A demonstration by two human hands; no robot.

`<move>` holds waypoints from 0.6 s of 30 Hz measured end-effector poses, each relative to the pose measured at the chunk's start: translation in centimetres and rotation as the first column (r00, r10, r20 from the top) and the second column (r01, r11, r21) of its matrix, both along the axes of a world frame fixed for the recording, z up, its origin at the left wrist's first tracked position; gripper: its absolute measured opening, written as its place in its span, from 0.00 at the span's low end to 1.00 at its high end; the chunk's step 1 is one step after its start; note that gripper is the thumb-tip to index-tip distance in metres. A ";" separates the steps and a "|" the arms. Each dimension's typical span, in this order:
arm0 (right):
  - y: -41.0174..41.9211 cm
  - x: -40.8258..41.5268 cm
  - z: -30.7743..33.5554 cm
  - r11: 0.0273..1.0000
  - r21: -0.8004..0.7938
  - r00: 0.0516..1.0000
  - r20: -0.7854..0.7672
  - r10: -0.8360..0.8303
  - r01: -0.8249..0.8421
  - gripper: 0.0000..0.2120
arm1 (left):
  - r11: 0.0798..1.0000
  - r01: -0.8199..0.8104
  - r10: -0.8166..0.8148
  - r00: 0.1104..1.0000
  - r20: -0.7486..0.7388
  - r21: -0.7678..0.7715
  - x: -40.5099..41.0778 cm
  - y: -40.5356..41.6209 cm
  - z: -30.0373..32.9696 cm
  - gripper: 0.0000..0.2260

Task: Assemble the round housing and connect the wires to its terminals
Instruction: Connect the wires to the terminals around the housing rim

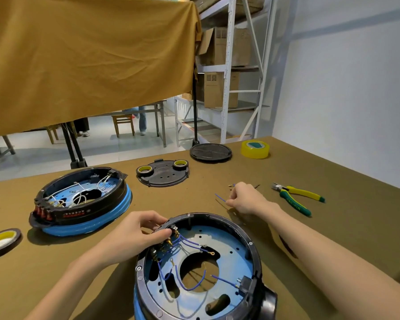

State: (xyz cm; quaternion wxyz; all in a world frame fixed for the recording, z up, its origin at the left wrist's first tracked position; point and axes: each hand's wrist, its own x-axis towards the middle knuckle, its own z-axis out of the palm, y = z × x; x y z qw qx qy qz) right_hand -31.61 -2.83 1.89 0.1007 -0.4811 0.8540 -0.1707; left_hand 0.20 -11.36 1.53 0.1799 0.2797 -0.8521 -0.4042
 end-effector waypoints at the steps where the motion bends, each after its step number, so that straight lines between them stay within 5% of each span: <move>1: 0.1 -0.1 0.2 0.999 -0.032 0.999 0.035 0.008 -0.007 0.08 | 1.000 0.011 -0.011 1.000 0.003 0.006 0.0 -0.1 0.0 0.10; 10: 2.8 0.0 -0.6 0.995 -0.042 0.995 -0.045 0.090 -0.092 0.08 | 0.998 -0.053 0.053 0.998 -0.037 -0.021 1.1 -1.7 -0.5 0.08; 15: 4.4 0.4 -1.2 0.942 -0.016 0.938 0.085 0.335 -0.335 0.06 | 0.993 -0.115 0.114 0.993 -0.040 -0.040 1.3 -2.4 -0.6 0.05; 18: 4.7 0.5 -1.9 0.938 -0.012 0.937 0.049 0.346 -0.345 0.04 | 0.988 -0.150 0.148 0.988 -0.048 -0.032 1.4 -2.6 -0.6 0.05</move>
